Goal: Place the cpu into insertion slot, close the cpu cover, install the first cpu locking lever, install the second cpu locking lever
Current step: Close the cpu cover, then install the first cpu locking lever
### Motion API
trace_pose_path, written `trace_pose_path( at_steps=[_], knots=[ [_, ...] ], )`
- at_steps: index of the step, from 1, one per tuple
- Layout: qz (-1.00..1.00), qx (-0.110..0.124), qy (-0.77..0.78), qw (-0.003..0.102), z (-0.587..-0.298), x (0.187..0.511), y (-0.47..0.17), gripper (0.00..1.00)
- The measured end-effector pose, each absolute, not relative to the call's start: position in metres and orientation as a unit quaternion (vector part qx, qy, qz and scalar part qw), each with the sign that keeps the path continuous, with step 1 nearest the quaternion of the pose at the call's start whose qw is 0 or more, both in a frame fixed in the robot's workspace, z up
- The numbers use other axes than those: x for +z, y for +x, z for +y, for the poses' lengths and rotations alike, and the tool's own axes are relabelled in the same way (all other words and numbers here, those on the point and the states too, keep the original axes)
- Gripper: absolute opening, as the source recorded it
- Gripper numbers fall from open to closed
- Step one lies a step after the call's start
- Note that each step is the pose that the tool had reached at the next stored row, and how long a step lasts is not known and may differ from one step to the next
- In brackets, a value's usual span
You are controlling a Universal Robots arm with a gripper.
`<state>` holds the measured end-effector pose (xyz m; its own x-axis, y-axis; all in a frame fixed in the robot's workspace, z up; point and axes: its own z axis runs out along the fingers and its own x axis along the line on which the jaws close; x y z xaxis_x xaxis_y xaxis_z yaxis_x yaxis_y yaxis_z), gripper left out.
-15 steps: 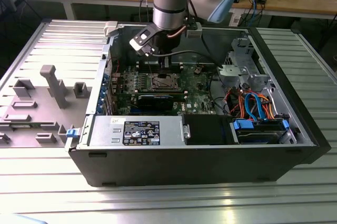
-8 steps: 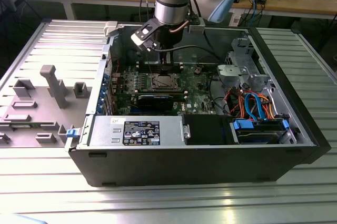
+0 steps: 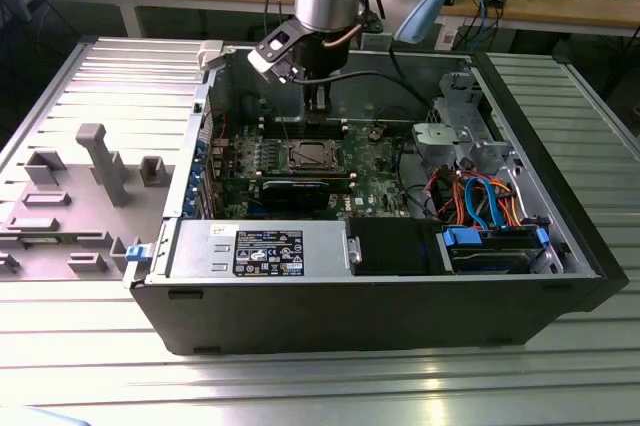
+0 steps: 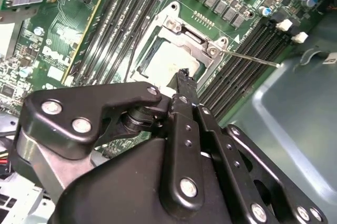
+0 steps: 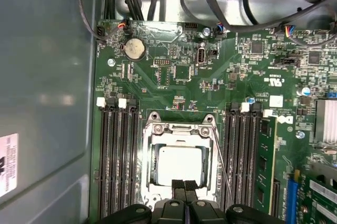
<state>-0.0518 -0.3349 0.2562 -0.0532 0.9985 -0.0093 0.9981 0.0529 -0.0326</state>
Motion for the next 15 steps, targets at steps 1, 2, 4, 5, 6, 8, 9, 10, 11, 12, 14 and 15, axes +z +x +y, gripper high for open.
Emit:
trace_pose_path(
  at_steps=[1,2,4,5,6,8,9,10,11,12,14,15],
  knots=[
    [-0.725,0.015,-0.688,0.008,-0.3349,0.2588,-0.0517,0.11],
    [-0.726,0.015,-0.688,0.008,-0.3349,0.2605,-0.0518,0.11],
    [-0.726,0.015,-0.688,0.008,-0.3349,0.2627,-0.0518,0.11],
    [-0.726,0.015,-0.688,0.008,-0.3349,0.2628,-0.0517,0.11],
    [-0.726,0.015,-0.688,0.008,-0.3349,0.2631,-0.0518,0.11],
    [-0.726,0.015,-0.688,0.008,-0.3349,0.2634,-0.0517,0.11],
    [-0.726,0.015,-0.688,0.008,-0.3349,0.2634,-0.0518,0.11],
    [-0.726,0.015,-0.687,0.008,-0.3349,0.2634,-0.0518,0.11],
    [-0.726,0.015,-0.687,0.008,-0.3349,0.2634,-0.0517,0.11],
    [-0.727,0.015,-0.687,0.008,-0.3349,0.2634,-0.0517,0.11],
    [-0.727,0.015,-0.687,0.008,-0.3349,0.2634,-0.0517,0.11],
    [-0.727,0.015,-0.686,0.008,-0.3349,0.2634,-0.0517,0.11]
  ],
)
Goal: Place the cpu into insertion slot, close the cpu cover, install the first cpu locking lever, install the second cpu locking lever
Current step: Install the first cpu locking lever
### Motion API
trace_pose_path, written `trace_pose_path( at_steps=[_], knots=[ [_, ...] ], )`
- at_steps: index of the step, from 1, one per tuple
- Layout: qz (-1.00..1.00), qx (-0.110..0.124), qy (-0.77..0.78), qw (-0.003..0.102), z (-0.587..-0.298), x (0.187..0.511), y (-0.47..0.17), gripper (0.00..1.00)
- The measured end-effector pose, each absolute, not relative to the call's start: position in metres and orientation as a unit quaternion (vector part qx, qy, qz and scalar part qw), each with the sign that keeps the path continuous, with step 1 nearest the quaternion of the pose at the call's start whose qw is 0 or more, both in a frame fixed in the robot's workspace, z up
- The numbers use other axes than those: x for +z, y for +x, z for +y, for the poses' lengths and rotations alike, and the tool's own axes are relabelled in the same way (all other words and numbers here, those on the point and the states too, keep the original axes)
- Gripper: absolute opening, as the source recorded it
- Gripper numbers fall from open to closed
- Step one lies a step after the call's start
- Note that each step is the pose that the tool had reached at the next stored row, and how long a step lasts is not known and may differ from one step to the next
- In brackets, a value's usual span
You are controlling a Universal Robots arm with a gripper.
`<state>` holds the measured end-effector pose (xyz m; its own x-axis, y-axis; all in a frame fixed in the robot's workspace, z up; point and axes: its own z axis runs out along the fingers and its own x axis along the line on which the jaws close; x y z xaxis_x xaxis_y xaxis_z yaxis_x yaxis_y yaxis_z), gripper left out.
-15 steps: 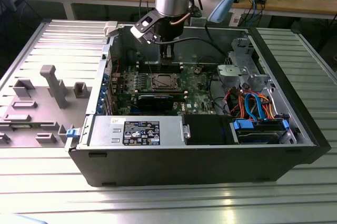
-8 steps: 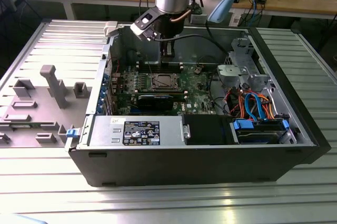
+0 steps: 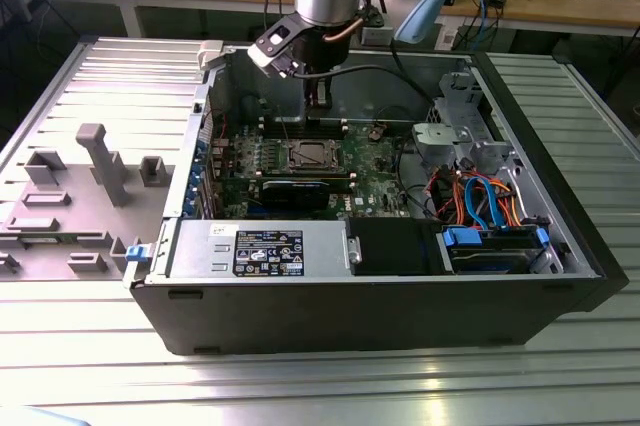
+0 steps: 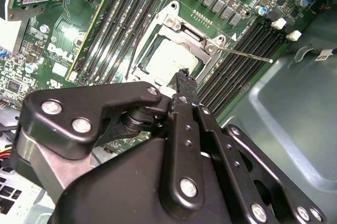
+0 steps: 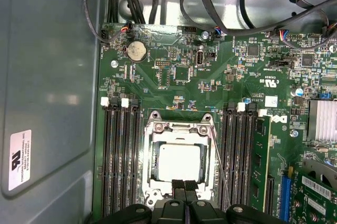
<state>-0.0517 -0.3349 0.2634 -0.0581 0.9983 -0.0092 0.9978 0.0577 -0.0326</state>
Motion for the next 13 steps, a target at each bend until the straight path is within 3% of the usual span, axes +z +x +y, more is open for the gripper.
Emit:
trace_pose_path(
  at_steps=[13],
  knots=[
    [-0.749,0.015,-0.663,0.007,-0.3349,0.2634,-0.0518,0.11]
  ],
)
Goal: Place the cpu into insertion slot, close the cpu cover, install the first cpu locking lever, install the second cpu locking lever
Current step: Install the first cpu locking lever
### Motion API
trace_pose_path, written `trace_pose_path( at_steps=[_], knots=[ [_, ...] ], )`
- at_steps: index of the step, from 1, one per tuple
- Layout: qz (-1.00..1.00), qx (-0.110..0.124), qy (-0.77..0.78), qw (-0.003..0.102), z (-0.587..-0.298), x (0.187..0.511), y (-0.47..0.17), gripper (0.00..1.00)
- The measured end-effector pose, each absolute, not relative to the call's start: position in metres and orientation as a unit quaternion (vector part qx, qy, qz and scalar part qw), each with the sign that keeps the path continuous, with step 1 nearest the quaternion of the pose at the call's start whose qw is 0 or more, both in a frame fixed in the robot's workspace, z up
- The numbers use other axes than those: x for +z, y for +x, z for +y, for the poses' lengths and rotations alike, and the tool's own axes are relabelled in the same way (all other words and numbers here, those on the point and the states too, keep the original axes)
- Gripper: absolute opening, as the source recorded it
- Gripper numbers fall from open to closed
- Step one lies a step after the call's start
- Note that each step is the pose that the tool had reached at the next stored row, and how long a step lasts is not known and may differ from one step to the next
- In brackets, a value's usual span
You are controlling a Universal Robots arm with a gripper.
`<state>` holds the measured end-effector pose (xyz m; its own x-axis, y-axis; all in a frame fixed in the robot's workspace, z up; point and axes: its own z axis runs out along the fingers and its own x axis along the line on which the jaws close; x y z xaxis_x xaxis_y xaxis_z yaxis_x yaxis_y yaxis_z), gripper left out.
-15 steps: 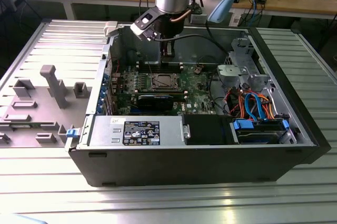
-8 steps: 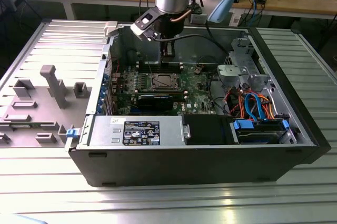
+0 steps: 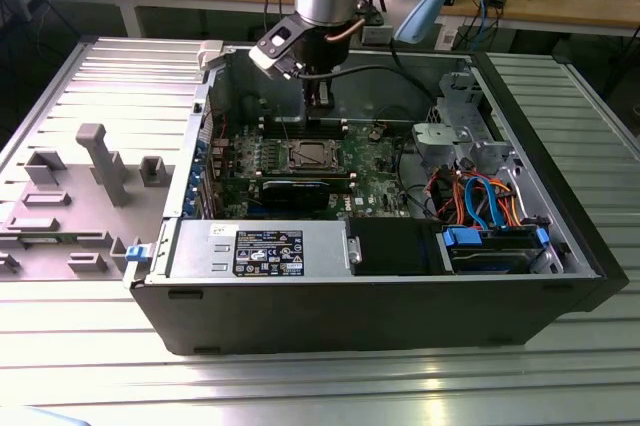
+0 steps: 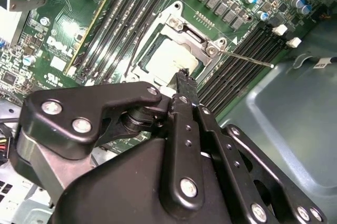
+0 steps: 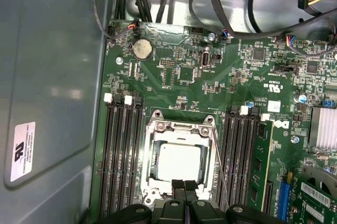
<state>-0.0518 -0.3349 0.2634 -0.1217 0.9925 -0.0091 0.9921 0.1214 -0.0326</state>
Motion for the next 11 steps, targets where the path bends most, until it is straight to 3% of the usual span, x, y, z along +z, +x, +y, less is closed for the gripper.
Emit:
trace_pose_path(
  at_steps=[11],
  knots=[
    [-0.768,0.015,-0.64,0.007,-0.3349,0.2634,-0.0518,0.11]
  ],
)
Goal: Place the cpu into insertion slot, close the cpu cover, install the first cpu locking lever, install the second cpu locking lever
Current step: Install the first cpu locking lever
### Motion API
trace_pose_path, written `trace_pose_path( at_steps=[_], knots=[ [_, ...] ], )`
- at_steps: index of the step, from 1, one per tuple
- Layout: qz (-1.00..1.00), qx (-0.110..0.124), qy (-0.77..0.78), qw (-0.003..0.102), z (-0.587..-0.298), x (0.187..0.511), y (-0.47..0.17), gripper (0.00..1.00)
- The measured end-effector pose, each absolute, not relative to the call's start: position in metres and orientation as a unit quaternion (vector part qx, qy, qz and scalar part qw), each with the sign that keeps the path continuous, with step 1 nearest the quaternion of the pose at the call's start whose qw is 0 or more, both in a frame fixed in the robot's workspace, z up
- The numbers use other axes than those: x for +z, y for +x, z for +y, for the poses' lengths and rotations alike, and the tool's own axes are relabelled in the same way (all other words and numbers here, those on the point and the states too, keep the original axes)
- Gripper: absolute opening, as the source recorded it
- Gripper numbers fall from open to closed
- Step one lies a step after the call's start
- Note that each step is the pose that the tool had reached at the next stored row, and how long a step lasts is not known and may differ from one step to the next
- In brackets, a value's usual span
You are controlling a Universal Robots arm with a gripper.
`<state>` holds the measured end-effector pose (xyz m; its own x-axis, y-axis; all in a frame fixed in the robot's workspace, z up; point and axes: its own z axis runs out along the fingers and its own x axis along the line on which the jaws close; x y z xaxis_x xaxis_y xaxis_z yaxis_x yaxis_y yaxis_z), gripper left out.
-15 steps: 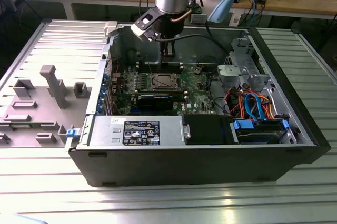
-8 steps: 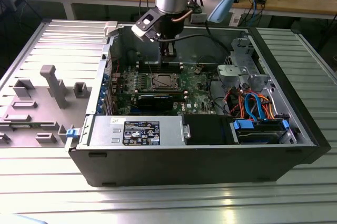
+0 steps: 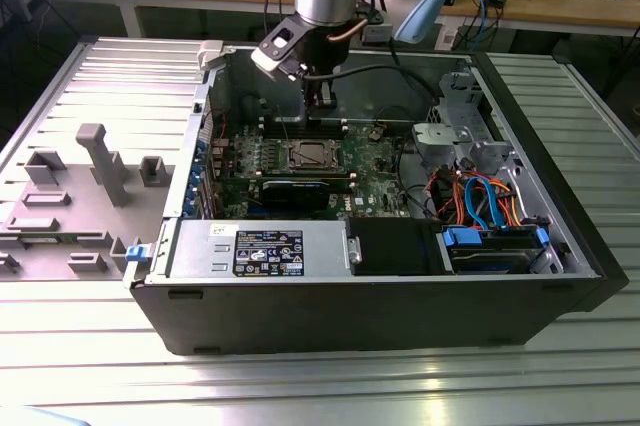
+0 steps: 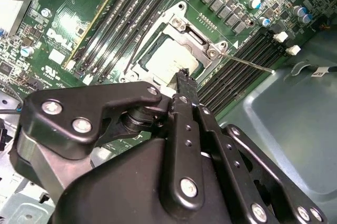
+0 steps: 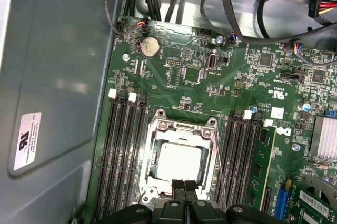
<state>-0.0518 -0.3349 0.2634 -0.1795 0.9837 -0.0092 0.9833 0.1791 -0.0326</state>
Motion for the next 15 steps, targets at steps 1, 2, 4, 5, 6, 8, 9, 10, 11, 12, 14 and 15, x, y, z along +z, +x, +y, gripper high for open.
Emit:
trace_pose_path(
  at_steps=[1,2,4,5,6,8,9,10,11,12,14,15],
  knots=[
    [-0.769,0.015,-0.639,0.007,-0.3349,0.2634,-0.0518,0.11],
    [-0.77,0.015,-0.638,0.007,-0.3349,0.2634,-0.0518,0.11],
    [-0.772,0.016,-0.635,0.007,-0.3349,0.2634,-0.0517,0.11],
    [-0.775,0.016,-0.632,0.007,-0.3349,0.2634,-0.0518,0.11],
    [-0.777,0.016,-0.629,0.007,-0.3349,0.2634,-0.0518,0.11],
    [-0.781,0.016,-0.624,0.007,-0.3349,0.2634,-0.0518,0.11],
    [-0.783,0.016,-0.621,0.007,-0.3349,0.2634,-0.0518,0.11],
    [-0.785,0.016,-0.619,0.007,-0.3349,0.2634,-0.0518,0.11],
    [-0.786,0.016,-0.618,0.007,-0.3349,0.2634,-0.0518,0.11],
    [-0.787,0.016,-0.616,0.006,-0.3349,0.2634,-0.0517,0.11],
    [-0.79,0.016,-0.613,0.006,-0.3349,0.2634,-0.0517,0.11],
    [-0.791,0.016,-0.611,0.006,-0.3349,0.2634,-0.0518,0.11]
  ],
)
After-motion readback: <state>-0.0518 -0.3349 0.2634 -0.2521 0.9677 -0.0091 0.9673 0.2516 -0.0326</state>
